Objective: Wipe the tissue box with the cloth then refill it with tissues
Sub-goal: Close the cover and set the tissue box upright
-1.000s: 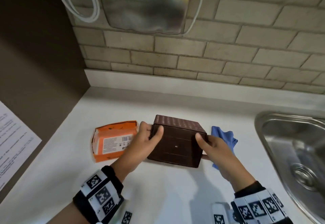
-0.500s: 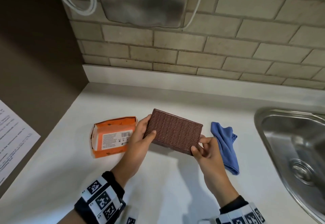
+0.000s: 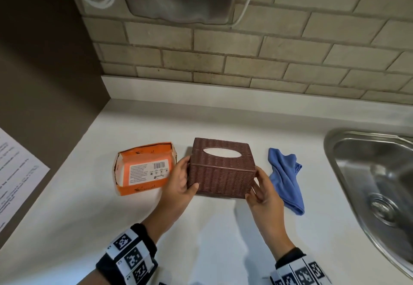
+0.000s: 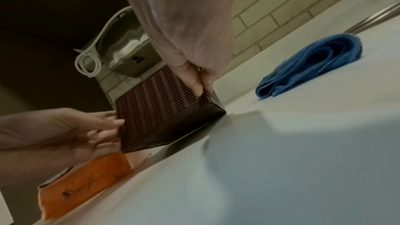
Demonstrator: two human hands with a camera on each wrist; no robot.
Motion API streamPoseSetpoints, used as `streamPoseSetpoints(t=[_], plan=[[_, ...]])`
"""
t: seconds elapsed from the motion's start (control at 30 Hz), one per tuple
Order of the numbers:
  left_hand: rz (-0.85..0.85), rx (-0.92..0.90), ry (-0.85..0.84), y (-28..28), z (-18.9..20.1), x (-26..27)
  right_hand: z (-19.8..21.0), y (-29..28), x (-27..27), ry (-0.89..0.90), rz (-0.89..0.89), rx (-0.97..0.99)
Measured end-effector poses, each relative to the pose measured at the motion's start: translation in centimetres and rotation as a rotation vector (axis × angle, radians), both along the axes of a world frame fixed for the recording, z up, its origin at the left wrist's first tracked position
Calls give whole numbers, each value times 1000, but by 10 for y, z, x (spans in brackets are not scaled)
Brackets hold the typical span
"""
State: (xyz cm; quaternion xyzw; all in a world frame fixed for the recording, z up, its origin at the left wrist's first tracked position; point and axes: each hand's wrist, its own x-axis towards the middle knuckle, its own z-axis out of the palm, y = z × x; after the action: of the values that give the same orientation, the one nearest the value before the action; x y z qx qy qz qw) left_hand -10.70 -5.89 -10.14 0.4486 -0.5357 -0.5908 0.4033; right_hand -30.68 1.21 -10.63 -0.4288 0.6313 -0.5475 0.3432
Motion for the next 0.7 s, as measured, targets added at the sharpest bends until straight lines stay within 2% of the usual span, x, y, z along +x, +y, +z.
streamPoseSetpoints(t=[0.23,0.4,0.53,0.7], plan=[[-43,25,-31,10,-3,-1,-2,9,-2,35,0,-11],[-50,52,16,13,1,-2,-2,14,-2,13,21,19],[69,48,38,13,2,-7,7,11,0,-2,-61,69],[228,-39,-98,-1,-4,-14,9,-5,1,-12,-200,129]])
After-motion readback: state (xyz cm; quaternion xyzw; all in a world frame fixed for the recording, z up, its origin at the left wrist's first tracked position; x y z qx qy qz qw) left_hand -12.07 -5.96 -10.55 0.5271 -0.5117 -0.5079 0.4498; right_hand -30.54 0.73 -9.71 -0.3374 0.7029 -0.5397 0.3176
